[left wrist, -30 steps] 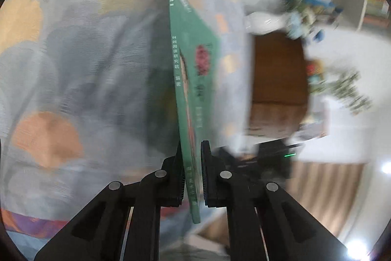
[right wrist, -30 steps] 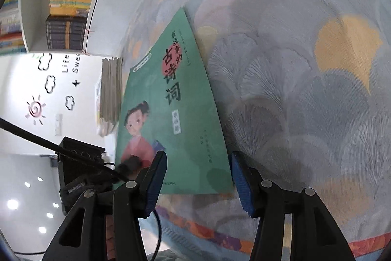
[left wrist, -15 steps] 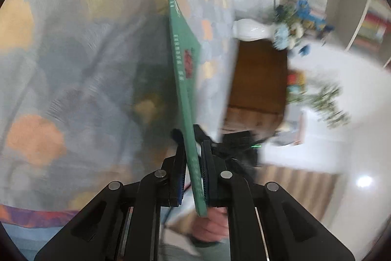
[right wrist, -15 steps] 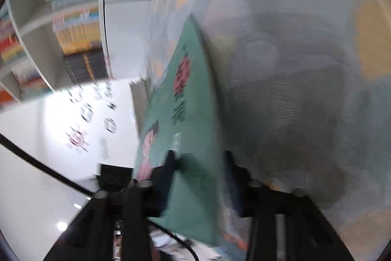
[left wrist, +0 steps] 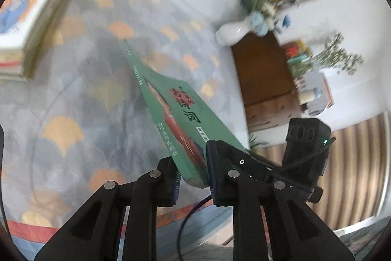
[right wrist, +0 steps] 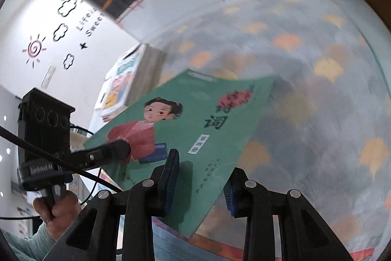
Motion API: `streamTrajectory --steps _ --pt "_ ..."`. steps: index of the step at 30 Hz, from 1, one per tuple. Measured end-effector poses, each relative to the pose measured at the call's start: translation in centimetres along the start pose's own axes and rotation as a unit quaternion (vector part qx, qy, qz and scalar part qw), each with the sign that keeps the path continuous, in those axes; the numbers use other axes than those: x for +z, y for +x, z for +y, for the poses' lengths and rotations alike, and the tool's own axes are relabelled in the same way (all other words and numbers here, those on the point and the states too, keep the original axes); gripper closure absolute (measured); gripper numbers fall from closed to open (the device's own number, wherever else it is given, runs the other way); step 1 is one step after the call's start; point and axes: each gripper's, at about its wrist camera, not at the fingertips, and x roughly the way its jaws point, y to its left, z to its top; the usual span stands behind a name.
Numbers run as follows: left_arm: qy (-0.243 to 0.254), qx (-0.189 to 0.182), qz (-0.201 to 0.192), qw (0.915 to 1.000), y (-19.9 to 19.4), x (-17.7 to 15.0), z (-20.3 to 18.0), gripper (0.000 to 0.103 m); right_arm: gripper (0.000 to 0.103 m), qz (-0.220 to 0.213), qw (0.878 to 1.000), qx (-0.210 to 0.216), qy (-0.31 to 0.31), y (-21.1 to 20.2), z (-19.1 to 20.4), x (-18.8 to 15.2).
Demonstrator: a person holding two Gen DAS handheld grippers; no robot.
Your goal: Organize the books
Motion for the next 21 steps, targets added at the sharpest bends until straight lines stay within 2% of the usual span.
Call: streamTrajectory --steps 5,8,11,16,21 --pt "0.008 -0.006 -0.053 0.9985 -5.9 1.8 1.2 0.087 0.07 -0.025 0.999 0.033 -0.032 0.3 5.4 2.7" --pt "-0.017 -0.015 -0.091 0.9956 -9.9 2.9 3.7 0.086 0.07 -0.029 0.996 0.057 -0.056 2.3 9.1 4.5" --pt "-0.025 0.002 -0.12 0.9925 -13.1 4.1 6.3 0.086 0.07 -0.022 0.994 0.071 -0.085 5.4 12.7 6.2" --pt "-0.04 0.02 -0.138 0.9895 -16.3 6.0 11.2 0.085 0.069 0.007 0.991 0.068 -0.115 10.9 17.8 8.3" --pt "-0.057 0.022 -0.135 0.9889 -16.5 7.8 15.3 0.085 0.069 0.019 0.991 0.046 -0.126 15.1 20.5 10.5"
